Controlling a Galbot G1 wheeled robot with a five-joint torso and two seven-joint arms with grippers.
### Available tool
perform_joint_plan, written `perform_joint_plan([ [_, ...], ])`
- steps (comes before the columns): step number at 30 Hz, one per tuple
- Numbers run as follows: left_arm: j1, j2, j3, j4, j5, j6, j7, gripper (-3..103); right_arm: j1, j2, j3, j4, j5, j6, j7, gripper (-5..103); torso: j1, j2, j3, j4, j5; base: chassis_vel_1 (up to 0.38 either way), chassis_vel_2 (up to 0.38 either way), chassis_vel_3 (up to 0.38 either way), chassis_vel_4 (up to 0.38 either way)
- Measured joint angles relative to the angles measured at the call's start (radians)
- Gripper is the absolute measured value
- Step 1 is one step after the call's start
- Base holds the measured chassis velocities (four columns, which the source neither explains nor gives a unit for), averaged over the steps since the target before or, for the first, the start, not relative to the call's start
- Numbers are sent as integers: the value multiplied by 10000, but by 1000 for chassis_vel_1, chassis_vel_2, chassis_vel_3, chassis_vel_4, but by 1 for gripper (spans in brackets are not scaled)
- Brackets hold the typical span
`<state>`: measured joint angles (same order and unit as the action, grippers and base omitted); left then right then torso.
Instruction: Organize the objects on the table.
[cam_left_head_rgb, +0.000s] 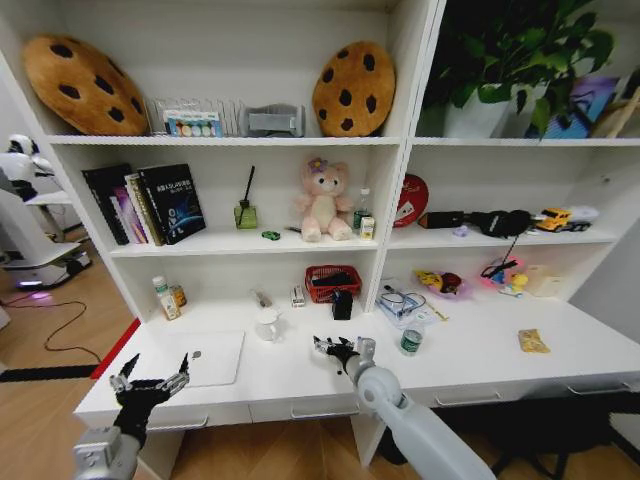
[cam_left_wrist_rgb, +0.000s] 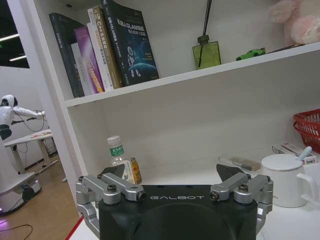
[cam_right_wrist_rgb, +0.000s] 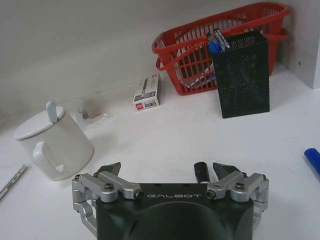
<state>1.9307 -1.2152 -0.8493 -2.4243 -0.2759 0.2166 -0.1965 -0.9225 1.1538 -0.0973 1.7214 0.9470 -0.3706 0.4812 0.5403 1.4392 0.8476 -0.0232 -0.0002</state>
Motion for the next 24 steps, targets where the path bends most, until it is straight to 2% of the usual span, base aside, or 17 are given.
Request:
perform_joint_plan([
  [6, 0, 0, 0, 0, 0, 0, 0, 100, 47, 407, -106, -389, -307, -3, 304, 100, 0, 0, -1, 2, 2, 0, 0, 0, 0],
  [11, 0, 0, -1, 0, 0, 0, 0, 100, -3, 381, 121, -646, -677, 23, 277, 100, -1, 1, -1, 0, 1, 0, 0, 0, 0],
  [12, 0, 0, -1, 0, 0, 0, 0, 100, -9, 342, 264, -748, -820, 48, 230, 103, -1, 1, -1, 1, 2, 0, 0, 0, 0],
  [18, 0, 0, -1, 0, 0, 0, 0, 100, 26, 108, 488, -1039, -912, 69, 38, 97, -1, 1, -2, 0, 1, 0, 0, 0, 0],
  [21, 0, 0, 0, 0, 0, 1, 0, 100, 66, 110, 468, -1150, -974, -1, -123, 82, -2, 2, -3, -1, 0, 0, 0, 0, 0],
  [22, 0, 0, 0, 0, 0, 1, 0, 100, 66, 110, 468, -1150, -974, -1, -123, 82, -2, 2, -3, -1, 0, 0, 0, 0, 0],
  [24, 0, 0, 0, 0, 0, 0, 0, 100, 86, 78, 245, -1102, -1040, -62, -265, 71, -2, 3, -3, 0, 0, 0, 0, 0, 0],
])
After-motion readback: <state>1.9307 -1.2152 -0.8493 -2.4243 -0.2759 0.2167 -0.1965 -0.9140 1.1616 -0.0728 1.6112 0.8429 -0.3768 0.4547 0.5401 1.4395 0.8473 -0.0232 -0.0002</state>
